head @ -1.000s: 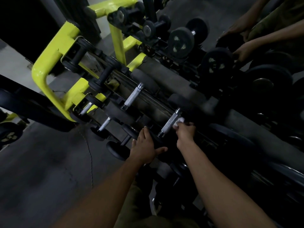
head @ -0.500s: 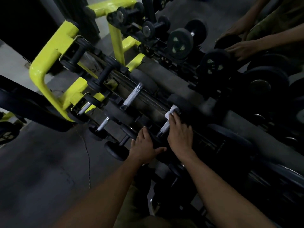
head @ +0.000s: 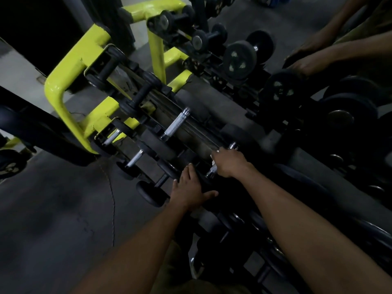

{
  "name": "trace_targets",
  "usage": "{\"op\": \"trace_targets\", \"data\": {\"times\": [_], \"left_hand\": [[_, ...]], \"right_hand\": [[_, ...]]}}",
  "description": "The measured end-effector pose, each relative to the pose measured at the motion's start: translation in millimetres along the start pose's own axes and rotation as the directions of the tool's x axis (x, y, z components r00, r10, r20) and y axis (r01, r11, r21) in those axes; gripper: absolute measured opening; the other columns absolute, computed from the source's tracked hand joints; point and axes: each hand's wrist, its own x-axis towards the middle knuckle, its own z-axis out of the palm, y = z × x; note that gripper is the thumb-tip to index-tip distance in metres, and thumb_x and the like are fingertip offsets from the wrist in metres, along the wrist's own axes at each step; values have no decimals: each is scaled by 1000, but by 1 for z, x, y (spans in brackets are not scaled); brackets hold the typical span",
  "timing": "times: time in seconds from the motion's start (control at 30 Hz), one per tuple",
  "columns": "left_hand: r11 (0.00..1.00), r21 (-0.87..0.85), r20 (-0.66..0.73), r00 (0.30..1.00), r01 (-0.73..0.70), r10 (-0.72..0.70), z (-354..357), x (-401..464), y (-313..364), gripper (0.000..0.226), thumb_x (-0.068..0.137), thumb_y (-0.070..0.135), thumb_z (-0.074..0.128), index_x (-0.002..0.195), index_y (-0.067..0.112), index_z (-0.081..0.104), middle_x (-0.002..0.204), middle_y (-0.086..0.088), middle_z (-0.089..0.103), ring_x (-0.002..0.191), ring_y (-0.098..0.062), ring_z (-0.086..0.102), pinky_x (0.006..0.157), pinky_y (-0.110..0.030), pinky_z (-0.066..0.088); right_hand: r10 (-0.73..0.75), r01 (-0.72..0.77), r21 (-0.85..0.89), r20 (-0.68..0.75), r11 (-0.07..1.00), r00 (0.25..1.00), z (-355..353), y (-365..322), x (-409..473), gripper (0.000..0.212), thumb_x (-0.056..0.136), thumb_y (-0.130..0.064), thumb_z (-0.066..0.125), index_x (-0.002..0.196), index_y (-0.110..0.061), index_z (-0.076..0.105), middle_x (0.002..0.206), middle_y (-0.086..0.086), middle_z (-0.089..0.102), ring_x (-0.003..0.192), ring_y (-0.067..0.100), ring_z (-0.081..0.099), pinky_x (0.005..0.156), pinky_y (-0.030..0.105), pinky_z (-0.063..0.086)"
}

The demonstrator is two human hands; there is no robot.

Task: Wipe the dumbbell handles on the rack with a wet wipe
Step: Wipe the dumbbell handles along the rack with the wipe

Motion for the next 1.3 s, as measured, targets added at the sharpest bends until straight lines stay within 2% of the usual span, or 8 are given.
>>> {"op": "trace_targets", "data": {"times": [0.23,0.43,0.7,0.83,0.97,1.07,1.2,1.3], "left_hand": [[1000,-24,-8,1000,-6,6,0,1,0,129,80,73,65,159,9,-13,170,-10,-7,157,-23,1,125,-51,12],[999,-29,-31,999,-15,14,2,0,-1,128,80,73,65,159,7,-12,170,-10,-5,157,-23,2,125,-52,13],[1000,-26,-27,1000,-12,11,2,-2,0,130,80,75,64,158,6,-14,169,-13,-4,157,-25,3,125,-51,11],[1000,-23,-33,999,-14,13,2,-2,-1,131,78,77,62,158,6,-13,169,-14,-3,156,-26,3,125,-52,12],[1000,-17,-23,1000,-10,10,2,0,-1,132,78,78,62,158,6,-15,169,-13,-4,156,-26,3,125,-52,12],[1000,-6,-25,1000,-14,13,2,0,-1,131,78,78,62,158,6,-14,169,-13,-4,156,-26,4,125,-53,12],[1000,-7,-28,1000,-11,11,2,0,-1,131,78,77,63,159,7,-13,169,-11,-4,156,-24,3,125,-52,13],[1000,-15,-21,1000,-15,15,1,0,-2,132,78,77,63,159,7,-13,169,-11,-5,156,-24,2,125,-53,13]], "right_hand": [[-181,61,506,191,860,965,-3,-6,-14,35,99,-31,46,132,-37,56,101,-1,70,59,14,66,53,20,48],[-119,127,479,-46,869,992,22,4,-27,29,92,-31,57,118,-38,68,110,-3,71,98,17,67,83,30,52],[235,-137,712,-40,688,971,48,-1,-41,15,81,-29,69,92,-20,76,93,3,74,95,21,67,77,24,46],[378,-295,858,130,420,917,61,-13,-32,24,81,-20,68,60,-17,59,71,1,63,70,18,57,57,23,41],[320,-339,939,304,59,897,71,-14,-23,11,83,-3,59,81,-11,66,85,12,69,82,24,64,72,36,52],[247,-345,936,350,-67,904,68,-10,-20,24,80,6,51,87,-11,68,88,14,71,86,31,67,73,41,54],[29,-343,906,361,-249,932,59,2,-16,53,78,16,36,107,-11,70,103,1,73,95,15,66,80,26,51],[-27,-363,852,382,-378,924,57,8,-14,51,81,15,33,113,-7,67,100,3,71,92,15,65,85,27,48]]}}
